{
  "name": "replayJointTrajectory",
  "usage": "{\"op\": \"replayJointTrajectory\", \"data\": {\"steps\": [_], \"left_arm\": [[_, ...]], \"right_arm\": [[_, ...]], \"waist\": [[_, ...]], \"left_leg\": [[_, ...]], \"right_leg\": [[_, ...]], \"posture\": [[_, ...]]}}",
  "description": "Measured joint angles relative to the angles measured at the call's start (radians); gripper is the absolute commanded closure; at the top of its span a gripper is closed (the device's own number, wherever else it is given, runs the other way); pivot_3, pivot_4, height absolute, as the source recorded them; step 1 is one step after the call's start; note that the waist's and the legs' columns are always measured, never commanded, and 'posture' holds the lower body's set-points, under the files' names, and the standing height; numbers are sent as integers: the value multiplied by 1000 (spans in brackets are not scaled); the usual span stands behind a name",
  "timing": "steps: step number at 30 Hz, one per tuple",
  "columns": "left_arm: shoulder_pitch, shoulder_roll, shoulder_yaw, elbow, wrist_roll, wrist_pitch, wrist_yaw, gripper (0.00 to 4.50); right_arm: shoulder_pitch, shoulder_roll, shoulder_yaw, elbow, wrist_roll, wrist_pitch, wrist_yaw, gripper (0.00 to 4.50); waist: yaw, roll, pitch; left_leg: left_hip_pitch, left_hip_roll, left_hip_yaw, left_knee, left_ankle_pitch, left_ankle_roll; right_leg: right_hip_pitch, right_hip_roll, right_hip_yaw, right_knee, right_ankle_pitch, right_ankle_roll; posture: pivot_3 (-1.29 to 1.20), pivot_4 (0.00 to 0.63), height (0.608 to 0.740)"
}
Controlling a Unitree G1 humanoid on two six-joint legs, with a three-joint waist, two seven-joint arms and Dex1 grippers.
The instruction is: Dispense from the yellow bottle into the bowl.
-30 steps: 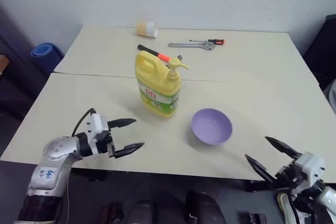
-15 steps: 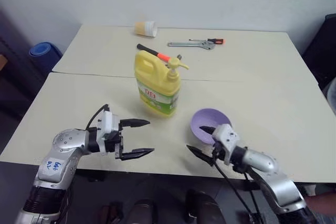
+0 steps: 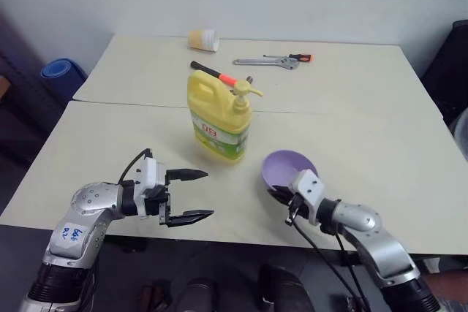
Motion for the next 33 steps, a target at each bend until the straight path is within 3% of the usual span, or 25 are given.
{"op": "replayJointTrajectory", "data": {"steps": [4, 7, 8, 11, 15, 21, 23, 33], "left_arm": [[-38, 0, 24, 0, -36, 46, 9, 0], [-128, 22, 74, -4, -169, 191, 44, 0], [-189, 30, 104, -9, -215, 235, 62, 187], [-363, 28, 152, -16, -286, 295, 114, 906], [-533, -22, 115, 45, -289, 336, 161, 2145], [-777, -133, 33, 284, -158, 290, 209, 4057], [-835, -173, 1, 352, -109, 266, 220, 4468], [-936, -256, -88, 559, 74, 197, 225, 4468]], "right_arm": [[-15, -46, -24, -13, 13, 18, 48, 4461], [-95, -125, -55, -40, 88, 74, 138, 4461], [-153, -155, -78, -53, 112, 98, 164, 4491], [-312, -192, -139, -91, 160, 130, 203, 4500], [-428, -193, -113, -71, 189, 210, 233, 4500], [-548, -191, -60, 20, 190, 275, 267, 4500], [-567, -191, -48, 34, 180, 277, 277, 4500], [-646, -202, -21, 16, 195, 378, 317, 4500]], "waist": [[1, 0, 0], [0, -1, 4], [0, -1, 5], [1, -1, 4], [4, -2, 4], [3, -2, 4], [2, -2, 4], [-2, -2, 4]], "left_leg": [[0, 0, 0, 0, 0, 0], [-2, 0, 0, 3, 0, 0], [-3, 1, -2, 4, 0, 0], [-1, 1, -2, 3, 0, -1], [-2, 1, -1, 3, 0, -1], [-3, -1, 1, 4, 0, -1], [-3, -1, 2, 3, 0, -1], [-5, 1, 9, 3, 1, -2]], "right_leg": [[0, 0, 0, 0, 0, 0], [-1, 0, 0, 1, 0, 0], [-1, 0, 1, 1, 1, 0], [1, 2, 0, 0, 1, 0], [0, 4, -1, -1, 1, 0], [0, 6, -1, -3, 2, 1], [0, 6, -1, -3, 2, 1], [-3, 7, -1, -3, 2, 1]], "posture": [[0, 150, 740], [0, 150, 740], [0, 150, 740], [0, 150, 740], [0, 150, 740], [0, 150, 740], [0, 150, 740], [0, 150, 740]]}}
